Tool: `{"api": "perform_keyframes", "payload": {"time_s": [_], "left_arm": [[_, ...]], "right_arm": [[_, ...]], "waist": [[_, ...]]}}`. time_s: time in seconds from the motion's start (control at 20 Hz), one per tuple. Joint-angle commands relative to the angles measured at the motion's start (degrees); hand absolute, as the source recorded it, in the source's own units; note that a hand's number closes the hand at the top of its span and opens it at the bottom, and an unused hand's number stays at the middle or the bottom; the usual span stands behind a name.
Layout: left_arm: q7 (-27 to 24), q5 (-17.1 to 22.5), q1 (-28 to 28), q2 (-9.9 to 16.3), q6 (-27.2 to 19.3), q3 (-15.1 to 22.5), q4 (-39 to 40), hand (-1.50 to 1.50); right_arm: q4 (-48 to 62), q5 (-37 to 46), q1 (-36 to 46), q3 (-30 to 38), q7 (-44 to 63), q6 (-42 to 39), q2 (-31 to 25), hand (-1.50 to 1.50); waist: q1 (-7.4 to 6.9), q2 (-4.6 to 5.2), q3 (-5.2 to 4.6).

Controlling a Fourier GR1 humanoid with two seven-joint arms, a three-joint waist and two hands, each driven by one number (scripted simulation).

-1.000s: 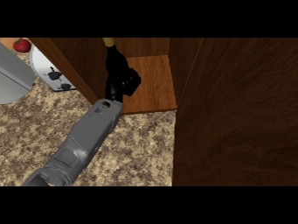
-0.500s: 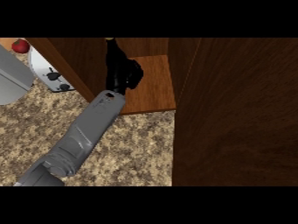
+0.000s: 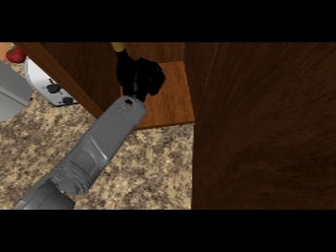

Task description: Pick up the wine, place it into the cabinet and close the cabinet

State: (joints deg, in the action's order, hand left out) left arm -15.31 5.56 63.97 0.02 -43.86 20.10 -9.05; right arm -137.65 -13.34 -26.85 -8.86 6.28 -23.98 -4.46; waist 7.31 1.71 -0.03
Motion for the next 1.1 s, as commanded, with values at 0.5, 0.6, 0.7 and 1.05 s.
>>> {"api": "perform_keyframes", "payload": {"time_s": [0.5,0.6,0.7,1.05], "left_arm": [[12.7,-2.5,2.7,0.0,-5.5,5.7,4.0,1.50],[13.2,-3.1,3.9,0.0,-6.9,5.8,5.3,1.50],[12.3,-3.5,1.7,0.0,-8.7,6.7,3.4,-1.50],[16.5,-6.0,2.4,0.0,-7.9,9.3,6.0,-1.50]], "right_arm": [[-1.9,-5.3,0.4,1.3,1.3,-1.0,-1.1,-1.50],[-3.2,-4.9,-2.0,1.1,0.7,-1.3,-1.1,-1.50],[-2.8,-6.6,-0.6,1.0,1.3,-1.2,-1.1,-1.50],[-2.6,-6.0,2.0,0.9,2.9,-0.7,-1.7,-1.50]], "waist": [[1.36,0.39,0.07],[1.45,0.28,0.06],[1.88,0.53,0.03],[1.17,0.83,-0.03]]}}
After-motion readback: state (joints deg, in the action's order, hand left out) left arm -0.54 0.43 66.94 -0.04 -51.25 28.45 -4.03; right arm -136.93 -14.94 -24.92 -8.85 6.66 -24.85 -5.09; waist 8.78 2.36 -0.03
